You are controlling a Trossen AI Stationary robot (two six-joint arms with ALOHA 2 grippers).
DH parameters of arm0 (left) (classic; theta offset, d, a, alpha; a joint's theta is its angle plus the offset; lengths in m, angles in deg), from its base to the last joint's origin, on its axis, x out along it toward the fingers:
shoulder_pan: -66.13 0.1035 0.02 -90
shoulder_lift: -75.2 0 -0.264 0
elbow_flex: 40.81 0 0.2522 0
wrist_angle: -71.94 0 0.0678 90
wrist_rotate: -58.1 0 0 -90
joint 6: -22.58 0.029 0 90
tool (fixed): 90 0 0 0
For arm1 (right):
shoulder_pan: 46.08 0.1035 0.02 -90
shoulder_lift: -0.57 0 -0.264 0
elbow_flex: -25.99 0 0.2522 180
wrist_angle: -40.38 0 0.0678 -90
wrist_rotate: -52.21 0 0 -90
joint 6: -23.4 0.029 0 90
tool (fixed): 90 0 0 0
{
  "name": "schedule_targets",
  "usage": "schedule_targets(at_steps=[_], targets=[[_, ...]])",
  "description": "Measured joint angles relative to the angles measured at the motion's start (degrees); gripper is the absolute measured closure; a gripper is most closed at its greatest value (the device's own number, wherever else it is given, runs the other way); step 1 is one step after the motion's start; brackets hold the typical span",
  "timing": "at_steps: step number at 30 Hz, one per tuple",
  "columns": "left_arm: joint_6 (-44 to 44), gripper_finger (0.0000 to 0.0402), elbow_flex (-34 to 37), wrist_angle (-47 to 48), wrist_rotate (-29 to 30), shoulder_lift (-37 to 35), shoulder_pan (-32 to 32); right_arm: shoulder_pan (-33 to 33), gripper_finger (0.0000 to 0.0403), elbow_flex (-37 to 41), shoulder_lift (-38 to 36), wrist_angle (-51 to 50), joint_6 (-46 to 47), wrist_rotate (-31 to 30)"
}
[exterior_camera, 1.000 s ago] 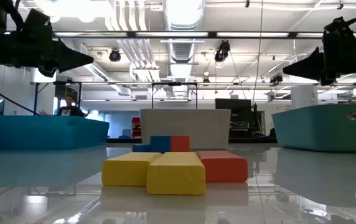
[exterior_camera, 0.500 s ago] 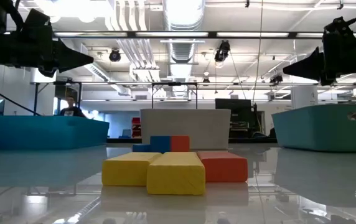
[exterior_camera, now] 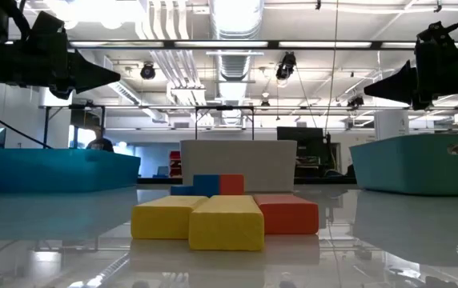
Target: Sort & place blocks by color
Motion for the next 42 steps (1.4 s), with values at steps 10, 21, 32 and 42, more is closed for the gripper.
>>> schedule_targets(at_steps=[10, 21, 32, 42], targets=[[0.0, 0.0394, 0.0, 0.0, 0.0, 0.0, 0.0, 0.0, 0.0371, 0.0, 0.0, 0.0, 0.0, 0.0], [0.0, 0.0394, 0.0, 0.0, 0.0, 0.0, 0.0, 0.0, 0.0371, 0.0, 0.0, 0.0, -0.1, 0.0], [-1.3, 0.0394, 0.0, -0.4, 0.0, 0.0, 0.0, 0.0, 0.0371, 0.0, 0.0, 0.1, -0.6, 0.0], [-19.0, 0.0394, 0.0, -0.6, -0.6, 0.0, 0.0, 0.0, 0.0371, 0.0, 0.0, 0.0, 21.7, 1.8]])
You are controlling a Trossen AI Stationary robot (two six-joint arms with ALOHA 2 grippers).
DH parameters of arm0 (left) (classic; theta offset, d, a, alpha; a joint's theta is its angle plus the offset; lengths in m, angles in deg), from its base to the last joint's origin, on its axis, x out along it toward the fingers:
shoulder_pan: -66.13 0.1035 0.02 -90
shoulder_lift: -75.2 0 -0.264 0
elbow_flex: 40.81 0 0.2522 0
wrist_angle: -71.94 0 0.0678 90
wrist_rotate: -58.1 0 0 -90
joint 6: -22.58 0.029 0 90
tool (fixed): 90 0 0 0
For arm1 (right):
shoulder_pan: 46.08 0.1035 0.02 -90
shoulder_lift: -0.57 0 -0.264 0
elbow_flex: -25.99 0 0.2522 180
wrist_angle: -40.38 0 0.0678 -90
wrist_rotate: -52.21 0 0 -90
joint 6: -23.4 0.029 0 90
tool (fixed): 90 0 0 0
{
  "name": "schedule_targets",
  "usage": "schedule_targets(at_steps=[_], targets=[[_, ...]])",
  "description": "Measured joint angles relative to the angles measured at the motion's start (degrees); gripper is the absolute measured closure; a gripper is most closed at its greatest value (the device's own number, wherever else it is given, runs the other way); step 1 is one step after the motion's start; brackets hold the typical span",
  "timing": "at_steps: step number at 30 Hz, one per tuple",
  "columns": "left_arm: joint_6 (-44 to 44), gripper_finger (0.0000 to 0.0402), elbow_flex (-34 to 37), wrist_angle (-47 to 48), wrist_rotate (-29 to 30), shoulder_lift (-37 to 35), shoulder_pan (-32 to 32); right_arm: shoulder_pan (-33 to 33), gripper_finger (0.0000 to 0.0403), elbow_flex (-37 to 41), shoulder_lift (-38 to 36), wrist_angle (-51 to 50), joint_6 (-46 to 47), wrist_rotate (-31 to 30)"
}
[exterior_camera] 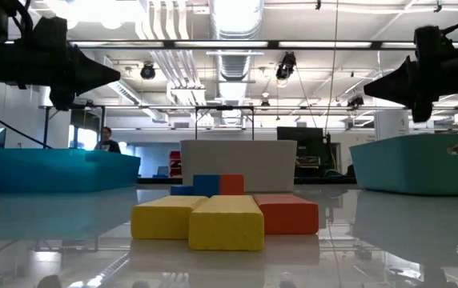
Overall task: Sort & place blocks by color
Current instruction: Put the orange block into the green bin
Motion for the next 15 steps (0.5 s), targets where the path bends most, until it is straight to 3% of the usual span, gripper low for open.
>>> schedule_targets(at_steps=[2, 5, 15], targets=[[-5.8, 0.0394, 0.0, 0.0, -0.5, 0.0, 0.0, 0.0, 0.0371, 0.0, 0.0, 0.2, 8.9, -0.3], [-6.1, 0.0394, 0.0, -0.7, -0.5, -0.1, 0.0, 0.0, 0.0371, 0.0, 0.0, 0.1, 16.0, -0.7], [-1.3, 0.0394, -0.4, -7.7, 1.1, -0.1, 0.0, 0.0, 0.0371, 0.0, 0.0, 0.1, 14.3, -0.8]])
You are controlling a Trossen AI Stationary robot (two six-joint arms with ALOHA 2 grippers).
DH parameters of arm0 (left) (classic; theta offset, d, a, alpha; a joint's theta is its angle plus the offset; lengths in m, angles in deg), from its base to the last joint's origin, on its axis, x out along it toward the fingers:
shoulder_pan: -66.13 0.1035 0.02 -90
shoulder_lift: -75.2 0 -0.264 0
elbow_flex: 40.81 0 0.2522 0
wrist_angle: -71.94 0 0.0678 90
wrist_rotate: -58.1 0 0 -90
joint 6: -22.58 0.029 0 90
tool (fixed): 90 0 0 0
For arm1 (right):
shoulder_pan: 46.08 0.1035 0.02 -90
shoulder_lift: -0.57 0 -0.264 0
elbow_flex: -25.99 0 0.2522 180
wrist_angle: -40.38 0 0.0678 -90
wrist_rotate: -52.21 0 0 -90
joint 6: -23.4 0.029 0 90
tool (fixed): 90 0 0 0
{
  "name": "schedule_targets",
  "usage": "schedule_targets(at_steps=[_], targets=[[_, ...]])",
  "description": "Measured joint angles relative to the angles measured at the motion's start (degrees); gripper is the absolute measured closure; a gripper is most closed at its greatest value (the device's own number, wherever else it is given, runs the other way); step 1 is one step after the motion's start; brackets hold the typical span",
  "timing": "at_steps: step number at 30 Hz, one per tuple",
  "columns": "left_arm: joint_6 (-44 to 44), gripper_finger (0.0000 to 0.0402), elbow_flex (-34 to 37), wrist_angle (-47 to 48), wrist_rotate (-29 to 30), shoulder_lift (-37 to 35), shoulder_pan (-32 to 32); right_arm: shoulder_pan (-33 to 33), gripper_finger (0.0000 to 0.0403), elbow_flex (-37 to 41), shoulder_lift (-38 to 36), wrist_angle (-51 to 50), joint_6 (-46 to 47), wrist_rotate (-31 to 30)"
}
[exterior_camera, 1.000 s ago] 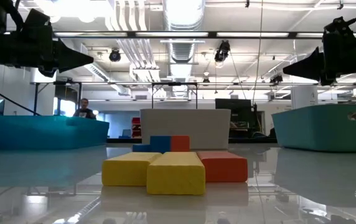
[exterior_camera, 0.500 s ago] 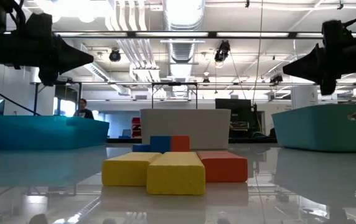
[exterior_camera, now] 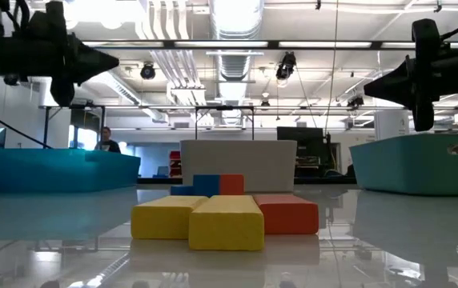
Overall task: Sort & place blocks by color
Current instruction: Put the orange block into the green bin
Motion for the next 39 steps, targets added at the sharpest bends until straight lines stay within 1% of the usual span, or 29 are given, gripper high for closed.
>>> schedule_targets(at_steps=[3, 7, 14, 16, 22, 24, 34, 36, 39], targets=[[-0.4, 0.0394, 0.0, -4.7, 0.0, 0.0, 0.0, 0.0, 0.0371, 0.0, 0.0, 0.3, 0.4, -0.2], [5.3, 0.0394, 0.0, -12.2, -0.3, 0.0, 0.0, 0.0, 0.0371, 0.0, 0.1, 2.1, -0.4, -0.4], [15.9, 0.0394, 0.0, -22.5, -0.6, 0.7, 0.0, 0.0, 0.0371, 0.0, 0.2, 12.2, -6.8, 7.6], [17.3, 0.0394, 0.0, -22.9, -0.6, 0.8, 0.0, 0.0, 0.0371, 0.0, 0.6, 14.2, -8.6, 8.2], [17.5, 0.0394, 0.1, -22.9, -0.6, 1.0, 0.0, 0.0, 0.0371, -3.0, 4.6, 14.1, -12.8, 8.4], [18.7, 0.0394, 0.1, -22.9, -0.6, 1.0, 0.0, 0.0, 0.0371, -4.9, 7.0, 14.2, -14.7, 8.4], [18.6, 0.0394, 0.2, -23.0, -0.6, 2.2, 0.0, 0.3, 0.0371, -13.6, 19.7, 14.0, -23.0, 8.8], [18.6, 0.0394, 0.2, -23.0, -0.6, 2.8, 0.0, 1.0, 0.0371, -14.9, 22.4, 14.2, -24.1, 9.9], [18.5, 0.0394, 0.2, -22.9, -0.7, 3.5, 0.0, 3.1, 0.0371, -16.9, 26.9, 14.2, -25.9, 10.0]])
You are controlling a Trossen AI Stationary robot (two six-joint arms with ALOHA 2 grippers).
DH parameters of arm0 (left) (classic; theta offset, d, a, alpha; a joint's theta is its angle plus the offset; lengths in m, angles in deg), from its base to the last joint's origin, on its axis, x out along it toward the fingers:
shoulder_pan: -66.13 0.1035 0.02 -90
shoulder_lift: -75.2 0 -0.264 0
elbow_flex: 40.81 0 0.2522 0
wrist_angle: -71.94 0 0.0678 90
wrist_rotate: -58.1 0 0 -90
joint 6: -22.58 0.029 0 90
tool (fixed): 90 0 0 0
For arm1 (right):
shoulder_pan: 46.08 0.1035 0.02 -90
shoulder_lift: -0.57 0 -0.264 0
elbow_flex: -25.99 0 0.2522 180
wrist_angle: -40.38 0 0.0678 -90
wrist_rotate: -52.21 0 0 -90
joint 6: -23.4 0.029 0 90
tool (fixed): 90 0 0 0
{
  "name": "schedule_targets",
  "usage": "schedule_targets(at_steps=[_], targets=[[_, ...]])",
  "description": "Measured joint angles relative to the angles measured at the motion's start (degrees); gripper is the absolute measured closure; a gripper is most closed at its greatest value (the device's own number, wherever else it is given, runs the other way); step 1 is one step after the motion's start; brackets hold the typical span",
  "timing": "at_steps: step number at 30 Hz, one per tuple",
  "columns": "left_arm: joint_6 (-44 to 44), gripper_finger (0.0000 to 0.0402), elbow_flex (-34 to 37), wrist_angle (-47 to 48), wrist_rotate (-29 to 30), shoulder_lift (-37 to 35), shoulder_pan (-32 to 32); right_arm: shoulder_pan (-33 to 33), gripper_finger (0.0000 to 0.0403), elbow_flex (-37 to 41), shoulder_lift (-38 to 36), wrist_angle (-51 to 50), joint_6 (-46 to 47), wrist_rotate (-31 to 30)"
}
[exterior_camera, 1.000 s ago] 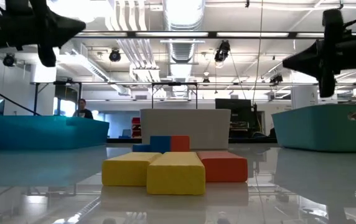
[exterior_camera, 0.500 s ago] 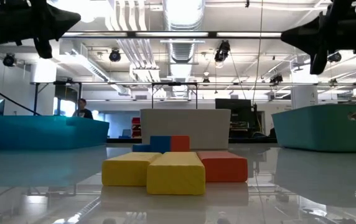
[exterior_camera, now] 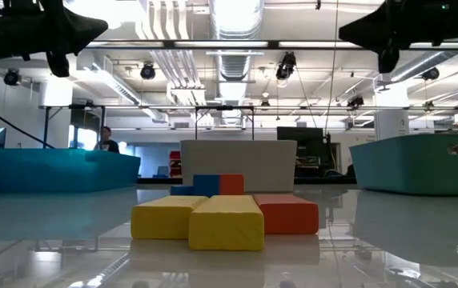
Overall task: Sort & place blocks by color
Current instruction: Put the orange block into the green bin
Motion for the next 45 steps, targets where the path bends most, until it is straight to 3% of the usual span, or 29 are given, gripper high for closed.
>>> schedule_targets(at_steps=[10, 21, 36, 45], targets=[[-0.1, 0.0394, 0.0, 0.0, -0.1, -0.1, 0.0, 6.4, 0.0371, -9.5, 16.8, 1.6, -4.6, -0.4], [-0.2, 0.0394, 0.0, -0.1, -0.1, 0.1, 0.0, 7.6, 0.0371, -22.0, 34.4, -1.9, -7.8, -0.4], [-0.1, 0.0394, 0.0, 0.0, -0.1, 0.3, 0.0, 7.6, 0.0371, -38.2, 48.6, -22.1, -8.3, 1.8], [-0.1, 0.0394, 0.0, 0.0, -0.1, 0.3, 0.0, 7.6, 0.0357, -42.6, 55.7, -22.5, -8.9, 7.2]])
